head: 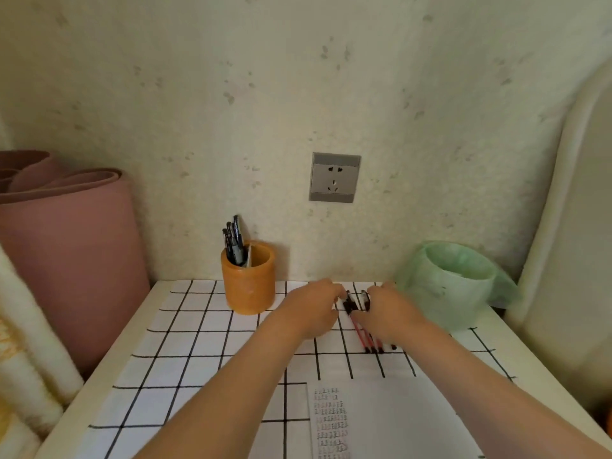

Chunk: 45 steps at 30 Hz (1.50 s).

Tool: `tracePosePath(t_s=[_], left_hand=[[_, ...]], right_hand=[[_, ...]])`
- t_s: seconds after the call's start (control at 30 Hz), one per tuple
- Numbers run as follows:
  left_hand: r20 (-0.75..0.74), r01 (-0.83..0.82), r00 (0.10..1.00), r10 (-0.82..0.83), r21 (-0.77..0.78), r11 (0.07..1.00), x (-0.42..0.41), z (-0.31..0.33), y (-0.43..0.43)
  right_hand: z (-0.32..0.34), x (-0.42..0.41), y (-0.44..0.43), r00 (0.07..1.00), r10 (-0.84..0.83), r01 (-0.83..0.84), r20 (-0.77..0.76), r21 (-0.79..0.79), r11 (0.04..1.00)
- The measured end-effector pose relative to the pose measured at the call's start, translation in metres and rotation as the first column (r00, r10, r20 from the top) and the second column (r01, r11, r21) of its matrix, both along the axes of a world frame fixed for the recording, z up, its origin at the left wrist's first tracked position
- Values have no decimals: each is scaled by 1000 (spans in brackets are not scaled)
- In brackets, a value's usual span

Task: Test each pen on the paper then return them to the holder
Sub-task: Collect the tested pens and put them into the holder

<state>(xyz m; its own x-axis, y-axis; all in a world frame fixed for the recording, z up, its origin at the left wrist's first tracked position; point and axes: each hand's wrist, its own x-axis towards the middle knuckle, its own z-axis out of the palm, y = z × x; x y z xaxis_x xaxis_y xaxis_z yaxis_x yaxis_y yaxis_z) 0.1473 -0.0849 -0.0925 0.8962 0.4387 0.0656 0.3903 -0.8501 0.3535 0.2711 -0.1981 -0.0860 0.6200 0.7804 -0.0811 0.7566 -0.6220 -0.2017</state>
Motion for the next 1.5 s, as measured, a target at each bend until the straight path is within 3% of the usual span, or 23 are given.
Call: tracePosePath(t_s=[0.17, 0.37, 0.67, 0.93, 1.07, 1.13, 1.2, 1.3, 1.4, 1.5], left_hand=[[-95, 18, 995, -13, 58, 998, 14, -27, -3], [-66, -11, 998, 13, 32, 999, 16, -34, 11], [-73, -54, 996, 54, -1, 999, 10, -36, 19], [-71, -46, 997, 45, -19, 999, 4, -33, 21], [-39, -44, 999, 38, -175, 984, 0, -28, 23], [70, -24, 996, 49, -322, 946, -4, -19, 26], [208, 18, 974, 85, -449, 893, -10, -2, 28], [354, 94, 923, 153, -591, 801, -18, 29, 28], [401, 118, 902, 161, -586, 802, -21, 49, 27], [368, 135, 927, 73, -507, 851, -24, 50, 28]], right_hand=[[-21, 5, -4, 999, 8, -1, 43, -143, 990], [-27, 7, 6, 989, 145, -143, 3, -117, 983], [-25, 1, 16, 994, 110, -112, -21, -161, 980], [-31, -7, 15, 970, 234, -220, 66, -176, 960], [-32, -12, 15, 963, 247, -236, 104, -111, 965], [-28, -12, 17, 966, 255, -254, 44, -30, 967], [-22, -12, 22, 955, 270, -257, -123, 112, 960], [-10, -18, 28, 827, 320, -141, -461, 381, 914], [-2, -32, 32, 635, 429, -37, -643, 529, 848], [-4, -41, 35, 597, 461, -54, -656, 541, 839]])
